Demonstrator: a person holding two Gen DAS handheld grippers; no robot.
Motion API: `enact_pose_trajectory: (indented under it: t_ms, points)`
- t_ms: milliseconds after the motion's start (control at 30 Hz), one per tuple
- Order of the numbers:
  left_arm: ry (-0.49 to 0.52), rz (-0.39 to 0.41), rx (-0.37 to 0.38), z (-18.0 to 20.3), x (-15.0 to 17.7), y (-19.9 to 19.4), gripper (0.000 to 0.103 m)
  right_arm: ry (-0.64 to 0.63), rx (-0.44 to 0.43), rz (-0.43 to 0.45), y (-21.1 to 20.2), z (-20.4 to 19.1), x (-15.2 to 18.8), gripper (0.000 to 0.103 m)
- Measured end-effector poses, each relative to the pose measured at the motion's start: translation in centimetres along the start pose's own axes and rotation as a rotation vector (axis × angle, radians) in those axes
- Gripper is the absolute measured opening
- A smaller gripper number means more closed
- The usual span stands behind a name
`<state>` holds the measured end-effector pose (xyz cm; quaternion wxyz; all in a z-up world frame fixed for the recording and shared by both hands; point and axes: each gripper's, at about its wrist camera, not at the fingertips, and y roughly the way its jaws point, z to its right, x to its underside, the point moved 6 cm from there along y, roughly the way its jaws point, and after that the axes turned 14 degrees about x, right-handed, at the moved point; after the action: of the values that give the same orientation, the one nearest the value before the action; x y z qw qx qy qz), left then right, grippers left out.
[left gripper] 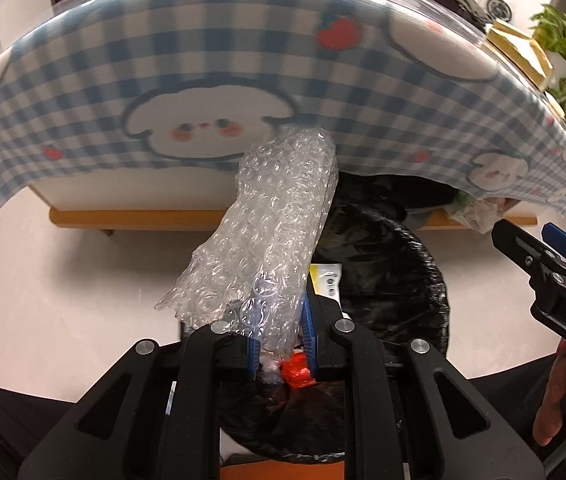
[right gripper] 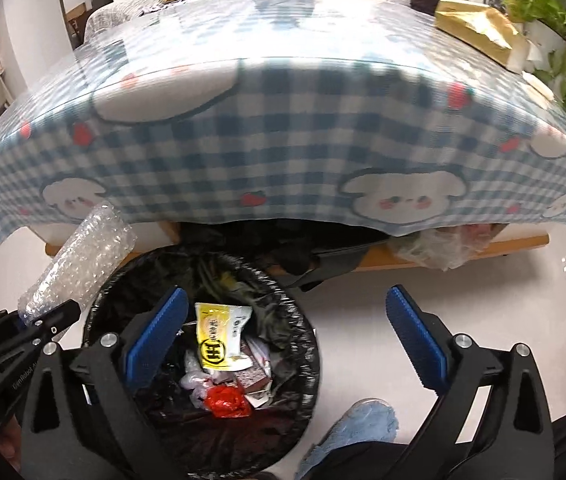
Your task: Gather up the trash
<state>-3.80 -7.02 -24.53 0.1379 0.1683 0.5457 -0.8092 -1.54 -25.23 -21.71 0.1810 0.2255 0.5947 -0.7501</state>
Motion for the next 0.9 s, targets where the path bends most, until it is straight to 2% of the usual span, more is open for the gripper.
enact_pose_trajectory:
  t_ms: [300, 467, 633, 700, 833, 900]
  points:
    - [0.048, -0.020, 0.017, 3.4, 0.4, 1.3, 0.017, 0.005, 0.042, 0.006, 0.3, 2.4, 0.5, 0.095]
    - [0.086, -0.036, 0.027, 4.9, 0.6, 1.8, 0.022, 0.003, 0.051, 0.010, 0.1, 2.9, 0.5, 0.095]
    - [0.080, -0.032, 0.008, 4.8, 0.9, 1.5, 0.051, 0.010, 0.046, -0.005, 0.1, 3.1, 0.7, 0.095]
    - [0.081, -0.022, -0.003, 4.5, 0.9, 1.1, 0.058, 0.009, 0.045, -0.007, -0.1, 3.0, 0.7, 0.096]
    - [0.077, 0.028, -0.025, 3.8, -0.2, -1.3, 0.080, -0.003, 0.029, 0.003, -1.4, 2.5, 0.3, 0.096]
    - [0.079, 0.074, -0.040, 3.3, -1.2, -3.2, 0.087, -0.005, 0.014, 0.016, -2.6, 2.1, -0.2, 0.096]
